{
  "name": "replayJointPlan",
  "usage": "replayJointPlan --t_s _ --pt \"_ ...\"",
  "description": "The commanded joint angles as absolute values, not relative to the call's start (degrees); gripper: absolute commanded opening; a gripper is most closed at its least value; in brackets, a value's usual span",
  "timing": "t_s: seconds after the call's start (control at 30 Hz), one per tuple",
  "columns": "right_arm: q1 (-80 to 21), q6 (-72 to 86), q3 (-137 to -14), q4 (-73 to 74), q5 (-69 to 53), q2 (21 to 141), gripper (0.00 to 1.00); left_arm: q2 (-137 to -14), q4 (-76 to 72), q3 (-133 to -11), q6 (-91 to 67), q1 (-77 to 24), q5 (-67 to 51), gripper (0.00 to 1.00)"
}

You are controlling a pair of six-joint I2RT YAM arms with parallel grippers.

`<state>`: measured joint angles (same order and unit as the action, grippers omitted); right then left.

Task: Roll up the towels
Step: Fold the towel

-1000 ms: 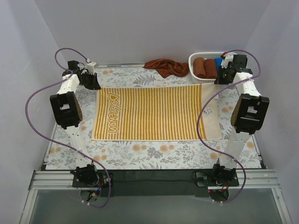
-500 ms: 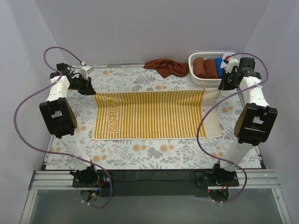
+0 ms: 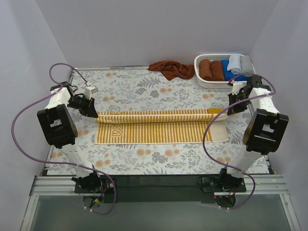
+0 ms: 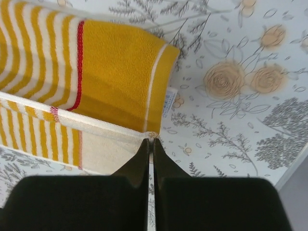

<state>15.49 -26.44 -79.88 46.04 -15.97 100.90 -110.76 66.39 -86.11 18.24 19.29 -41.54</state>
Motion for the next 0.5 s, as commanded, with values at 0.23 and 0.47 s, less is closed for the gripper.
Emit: replayJointPlan --t_s 0.23,0.47 --pt "17.4 -30.8 -73.2 48.1 -13.0 102.5 0.01 -106.1 59.8 -76.1 17.1 19.2 -36.4 0.0" --pt "17.5 -31.7 -72.9 48.6 -10.5 103.1 0.01 -106.5 57.3 -74.1 15.2 18.8 -32.3 0.0"
